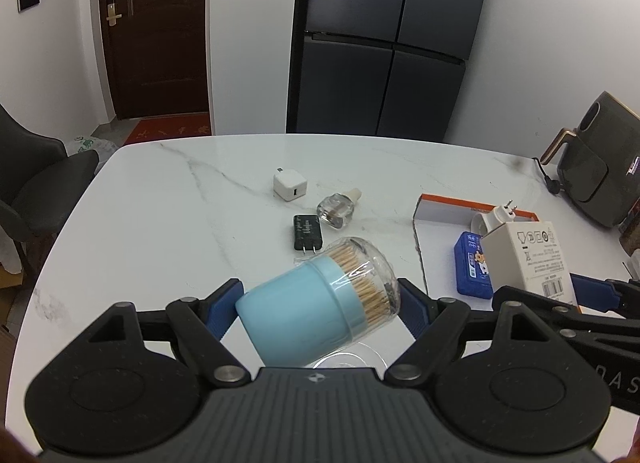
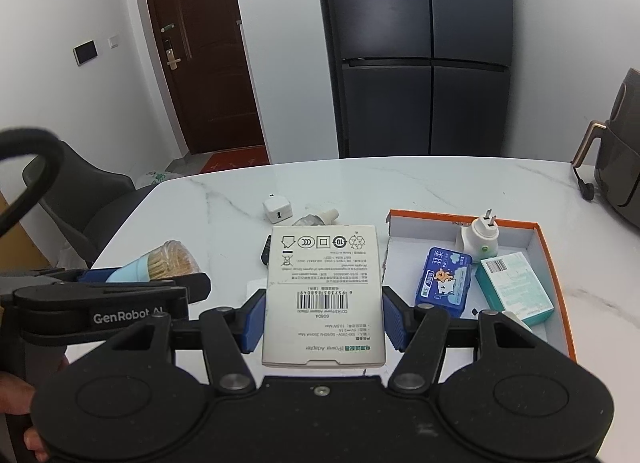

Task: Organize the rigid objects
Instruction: 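Carry the toothpick jar in the left tool while the right tool carries the white box to the tray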

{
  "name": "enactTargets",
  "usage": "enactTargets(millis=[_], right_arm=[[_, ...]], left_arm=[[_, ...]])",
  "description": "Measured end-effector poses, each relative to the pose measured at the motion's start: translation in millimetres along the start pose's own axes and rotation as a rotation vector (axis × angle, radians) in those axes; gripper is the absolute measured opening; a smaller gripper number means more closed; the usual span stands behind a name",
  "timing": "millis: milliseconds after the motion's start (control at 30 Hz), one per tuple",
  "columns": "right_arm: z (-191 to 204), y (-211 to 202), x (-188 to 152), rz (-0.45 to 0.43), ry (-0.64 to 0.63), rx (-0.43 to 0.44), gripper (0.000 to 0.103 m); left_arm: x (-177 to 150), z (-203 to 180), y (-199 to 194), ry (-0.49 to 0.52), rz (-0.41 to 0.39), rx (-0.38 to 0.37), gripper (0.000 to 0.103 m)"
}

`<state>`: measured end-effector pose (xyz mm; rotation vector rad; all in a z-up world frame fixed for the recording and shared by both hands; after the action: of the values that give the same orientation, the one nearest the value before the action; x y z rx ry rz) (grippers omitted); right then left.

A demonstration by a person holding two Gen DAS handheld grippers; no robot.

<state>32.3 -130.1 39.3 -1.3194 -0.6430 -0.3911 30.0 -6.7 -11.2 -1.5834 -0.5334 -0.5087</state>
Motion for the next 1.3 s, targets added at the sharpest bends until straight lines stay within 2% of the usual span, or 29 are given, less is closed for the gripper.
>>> enactTargets(millis=[667,1300], right_arm=[[-19,-14,-11,0.004,0.031,-0.029,0.071],[-50,-27,-18,0.002,0.078,-0.072,0.071]], left_arm=[[-7,-25,2,0.009,0.015,-0.026,0.083],[-8,-61,10,0.06,0.026,-0.062,0.083]])
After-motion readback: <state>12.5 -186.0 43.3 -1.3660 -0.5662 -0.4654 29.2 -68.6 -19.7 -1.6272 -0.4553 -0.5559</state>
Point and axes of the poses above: each gripper's, at about its wrist camera, not at the fingertips, and y roughly the way its jaws point, z to its left, x to its top, the point moved 7 cm from there along y, roughly the way its jaws point, and after that the axes turned 8 degrees about z, right-handed, at the moved point
